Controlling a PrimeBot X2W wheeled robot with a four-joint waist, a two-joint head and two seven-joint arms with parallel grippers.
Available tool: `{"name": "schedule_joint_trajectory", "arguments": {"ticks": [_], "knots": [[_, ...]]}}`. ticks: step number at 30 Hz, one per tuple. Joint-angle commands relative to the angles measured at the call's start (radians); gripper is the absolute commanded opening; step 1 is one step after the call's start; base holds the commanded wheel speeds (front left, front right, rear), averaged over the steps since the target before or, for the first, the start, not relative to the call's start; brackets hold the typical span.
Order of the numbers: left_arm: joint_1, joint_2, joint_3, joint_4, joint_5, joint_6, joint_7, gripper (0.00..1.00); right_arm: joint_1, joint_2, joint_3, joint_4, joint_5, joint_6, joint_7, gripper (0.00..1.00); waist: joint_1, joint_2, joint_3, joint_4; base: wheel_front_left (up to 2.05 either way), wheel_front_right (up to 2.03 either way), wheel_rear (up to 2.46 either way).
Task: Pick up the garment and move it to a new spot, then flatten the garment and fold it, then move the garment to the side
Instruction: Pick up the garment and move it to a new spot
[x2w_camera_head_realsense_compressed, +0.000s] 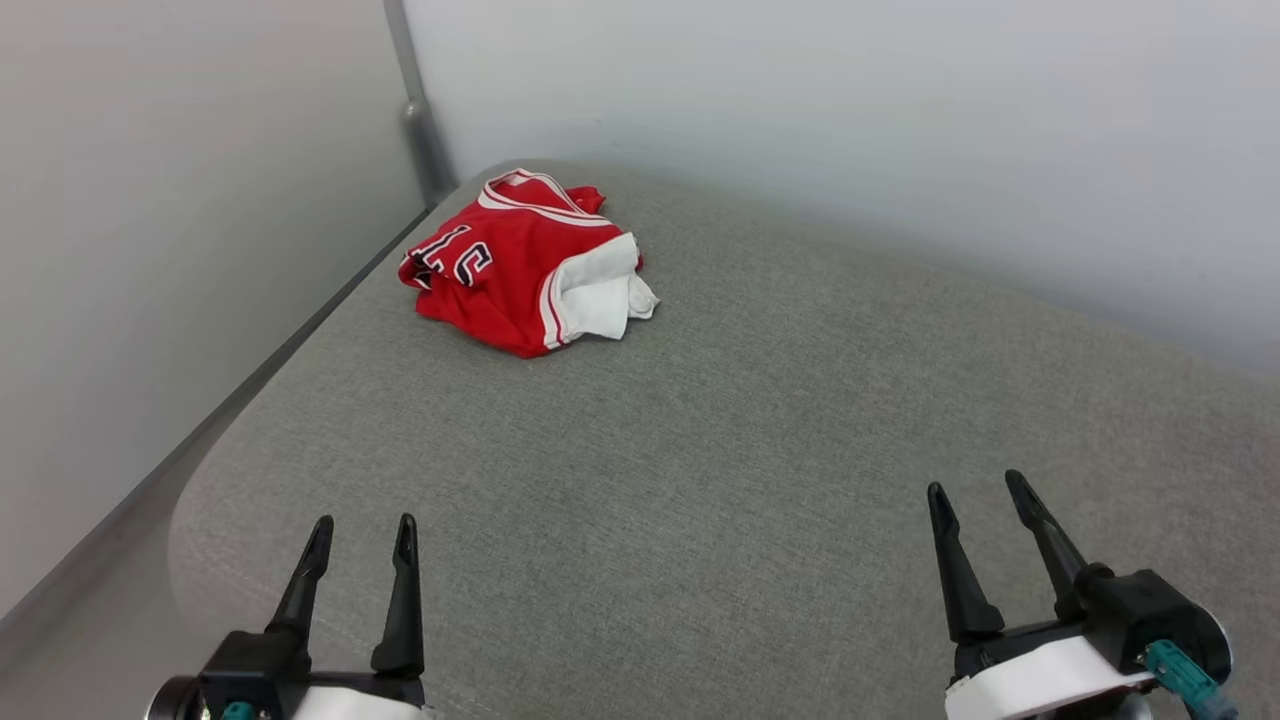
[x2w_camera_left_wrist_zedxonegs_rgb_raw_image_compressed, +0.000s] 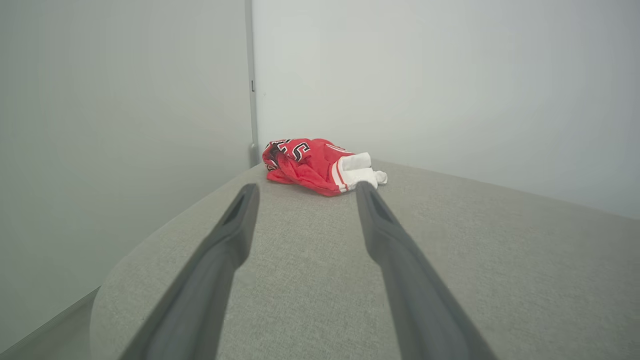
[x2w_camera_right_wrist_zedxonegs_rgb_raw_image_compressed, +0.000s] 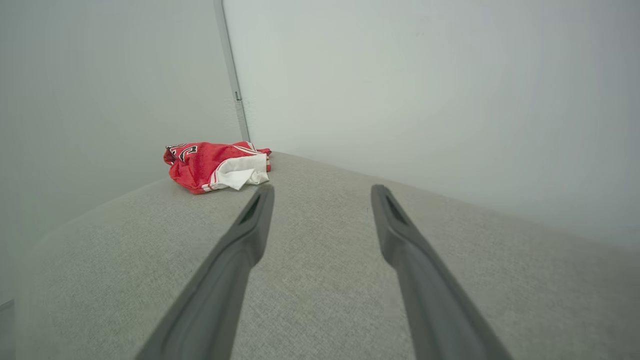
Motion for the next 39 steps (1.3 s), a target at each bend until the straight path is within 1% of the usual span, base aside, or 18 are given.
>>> {"name": "schedule_joint_trajectory", "arguments": {"ticks": [1,5,7,9,10,12,14,16,21,26,29,31,33,34,36,37,39], "knots": [[-0.023,-0.002,0.006,-0.002,-0.006,-0.004,-0.003,1.0,-0.021,0.0,-0.003,-0.01,-0.01,0.0,-0.002,1.0,0.0,0.0,0.024,-0.02,0.0,0.0,0.0],[-0.087,-0.001,0.041,-0.015,0.007,-0.011,-0.003,1.0,-0.036,-0.001,-0.015,-0.021,-0.043,0.0,-0.002,1.0,0.0,0.0,0.085,-0.051,0.0,0.0,0.0],[-0.132,0.012,0.048,-0.012,0.015,-0.017,-0.003,1.0,-0.052,0.0,-0.018,-0.033,-0.063,0.0,-0.002,1.0,0.0,0.0,0.131,-0.067,0.0,0.0,0.0],[-0.196,0.028,0.063,0.013,-0.009,-0.023,-0.003,1.0,-0.069,-0.001,-0.018,-0.047,-0.085,0.0,-0.002,1.0,0.0,0.0,0.183,-0.086,0.0,0.0,0.0],[-0.312,0.093,0.066,0.083,-0.043,-0.031,-0.003,1.0,-0.101,-0.001,-0.024,-0.07,-0.119,0.0,-0.002,1.0,0.0,0.0,0.261,-0.117,0.0,0.0,0.0],[-0.401,0.156,0.03,0.145,-0.082,-0.032,0.03,1.0,-0.121,-0.001,-0.029,-0.089,-0.134,0.0,0.003,1.0,0.0,0.0,0.31,-0.135,0.0,0.0,0.0],[-0.505,0.245,-0.012,0.181,-0.132,-0.032,0.085,1.0,-0.138,-0.001,-0.032,-0.108,-0.146,0.0,0.007,1.0,0.0,0.0,0.355,-0.155,0.0,0.0,0.0],[-0.585,0.332,-0.063,0.203,-0.197,-0.031,0.162,1.0,-0.156,-0.001,-0.031,-0.124,-0.163,0.0,0.013,1.0,0.0,0.0,0.399,-0.176,0.0,0.0,0.0],[-0.787,0.541,-0.18,0.254,-0.383,-0.032,0.397,1.0,-0.179,-0.001,-0.039,-0.162,-0.186,0.0,0.026,1.0,0.0,0.0,0.487,-0.223,0.0,0.0,0.0],[-0.938,0.695,-0.276,0.286,-0.626,-0.032,0.643,1.0,-0.205,-0.001,-0.036,-0.188,-0.19,0.0,0.032,1.0,0.0,0.0,0.56,-0.274,0.0,0.0,0.0],[-1.005,0.791,-0.339,0.291,-0.744,-0.032,0.786,1.0,-0.22,0.0,-0.024,-0.199,-0.198,0.0,0.032,1.0,0.0,0.0,0.601,-0.304,0.0,0.0,0.0],[-1.041,0.841,-0.358,0.304,-0.813,-0.032,0.863,1.0,-0.228,-0.001,-0.019,-0.204,-0.195,0.0,0.031,1.0,0.0,0.0,0.625,-0.325,0.0,0.0,0.0],[-1.068,0.872,-0.376,0.316,-0.871,-0.032,0.931,1.0,-0.233,-0.001,-0.021,-0.207,-0.188,0.0,0.029,1.0,0.0,0.0,0.647,-0.345,0.0,0.0,0.0],[-1.083,0.888,-0.381,0.327,-0.887,-0.032,0.955,1.0,-0.235,-0.001,-0.023,-0.206,-0.186,0.0,0.028,1.0,0.0,0.0,0.657,-0.354,0.0,0.0,0.0],[-1.103,0.925,-0.394,0.358,-0.881,-0.032,0.98,1.0,-0.236,-0.001,-0.025,-0.205,-0.181,-0.001,0.027,1.0,0.0,0.0,0.676,-0.373,0.0,0.0,0.0],[-1.106,0.934,-0.406,0.373,-0.879,-0.032,0.99,1.0,-0.236,-0.002,-0.03,-0.203,-0.17,-0.001,0.025,1.0,0.0,0.0,0.684,-0.383,0.0,0.0,0.0],[-1.115,0.93,-0.425,0.396,-0.895,-0.032,1.004,1.0,-0.232,-0.003,-0.027,-0.2,-0.162,-0.001,0.02,1.0,0.0,0.0,0.696,-0.398,0.0,0.0,0.0]]}}
